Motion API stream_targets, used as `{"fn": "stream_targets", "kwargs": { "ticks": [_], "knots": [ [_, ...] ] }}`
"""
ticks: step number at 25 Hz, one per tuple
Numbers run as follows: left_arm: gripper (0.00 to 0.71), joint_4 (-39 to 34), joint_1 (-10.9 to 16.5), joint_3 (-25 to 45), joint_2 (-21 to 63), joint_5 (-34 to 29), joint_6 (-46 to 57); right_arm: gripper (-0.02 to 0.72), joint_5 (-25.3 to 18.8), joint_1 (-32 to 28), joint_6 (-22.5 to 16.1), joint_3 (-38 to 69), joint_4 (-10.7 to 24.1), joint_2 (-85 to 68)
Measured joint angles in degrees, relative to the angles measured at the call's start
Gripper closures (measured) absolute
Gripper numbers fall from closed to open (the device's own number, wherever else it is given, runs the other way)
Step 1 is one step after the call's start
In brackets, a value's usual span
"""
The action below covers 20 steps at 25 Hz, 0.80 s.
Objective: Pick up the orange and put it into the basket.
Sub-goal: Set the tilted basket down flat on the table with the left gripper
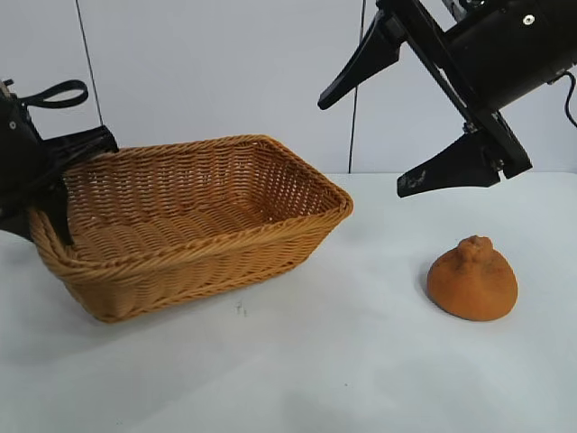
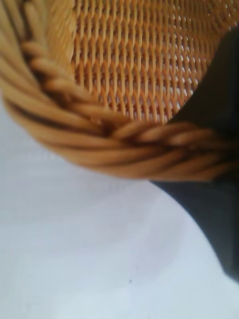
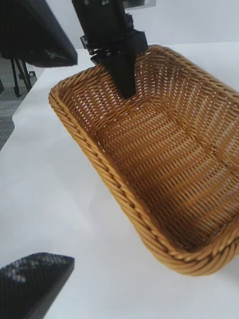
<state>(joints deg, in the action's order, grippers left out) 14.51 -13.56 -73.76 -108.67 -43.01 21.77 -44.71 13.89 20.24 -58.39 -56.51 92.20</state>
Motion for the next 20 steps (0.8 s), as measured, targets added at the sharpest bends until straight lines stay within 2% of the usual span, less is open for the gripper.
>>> {"fn": "stream_targets", "kwargs": {
  "ticks": [4,9,17,19,20],
  "knots": [
    [0.626,3.53,0.0,-2.67,-3.96,-1.75,-7.27,0.01,-0.25,0.0,0.0,-0.04,0.0,0.0],
    [0.626,7.39,0.0,-2.79,-7.57,-1.75,-14.7,0.01,-0.25,0.0,0.0,-0.04,0.0,0.0],
    [0.621,7.82,0.0,-2.79,-9.34,-1.17,-16.57,0.01,-0.25,0.0,0.0,-0.04,0.0,0.0],
    [0.583,7.97,0.0,-2.79,-9.34,-1.34,-16.57,0.01,-0.25,0.0,0.0,-0.04,0.0,0.0],
    [0.526,8.16,0.0,-2.79,-9.34,-1.41,-16.57,0.01,-0.25,0.0,0.0,-0.04,0.0,0.0]
  ]
}}
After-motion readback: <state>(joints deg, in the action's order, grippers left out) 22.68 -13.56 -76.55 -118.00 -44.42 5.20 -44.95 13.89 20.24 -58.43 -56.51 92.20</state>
